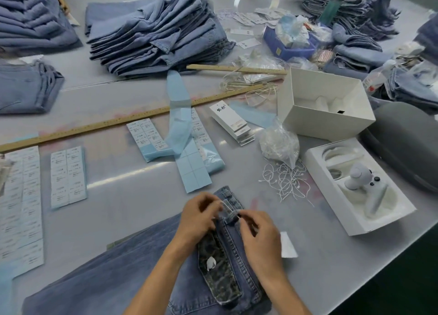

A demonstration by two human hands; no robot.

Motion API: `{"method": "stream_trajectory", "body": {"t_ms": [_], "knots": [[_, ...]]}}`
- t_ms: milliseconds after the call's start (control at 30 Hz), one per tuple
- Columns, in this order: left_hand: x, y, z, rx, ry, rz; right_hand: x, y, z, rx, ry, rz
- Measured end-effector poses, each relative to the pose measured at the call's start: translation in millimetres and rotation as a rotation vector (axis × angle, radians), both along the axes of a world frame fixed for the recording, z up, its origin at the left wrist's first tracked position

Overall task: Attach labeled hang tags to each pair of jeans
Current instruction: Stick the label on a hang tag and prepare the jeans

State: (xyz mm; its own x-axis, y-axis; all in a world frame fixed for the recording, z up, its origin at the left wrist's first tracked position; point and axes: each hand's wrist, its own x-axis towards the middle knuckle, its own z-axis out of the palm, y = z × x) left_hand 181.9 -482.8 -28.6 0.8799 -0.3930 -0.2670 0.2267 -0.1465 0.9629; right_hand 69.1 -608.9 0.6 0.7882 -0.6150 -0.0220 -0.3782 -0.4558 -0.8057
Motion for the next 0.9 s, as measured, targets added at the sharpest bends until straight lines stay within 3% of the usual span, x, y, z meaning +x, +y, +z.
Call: {"method": "stream_trajectory", "body": {"t_ms": [67,133,200,300,467,700,767,900], "knots": [[10,14,7,-0.218,0.148,0.262,-6,-14,8,-0.259,-0.086,0.029],[18,30,13,-0.299,0.132,0.346,-8,-29,12,-0.302,-0.006,0.098],[18,37,20,-0.342,0.099,0.325,-9,-36,11,-0.137,0.151,0.179],[17,35,32,-0.469,0.15,0.323,-10,-31,8,-0.01,0.162,0.205],[15,25,46,-0.605,0.225,0.268,-6,-22,9,-0.206,0.064,0.247],[4,14,54,-0.499,0.164,0.017,13,-18,13,-0.279,0.052,0.292],[1,14,57,-0.459,0.138,-0.077,15,-16,13,-0.211,0.061,0.269],[-6,11,61,-0.42,0.04,-0.183,17,-11,36,0.348,-0.114,0.149]]}}
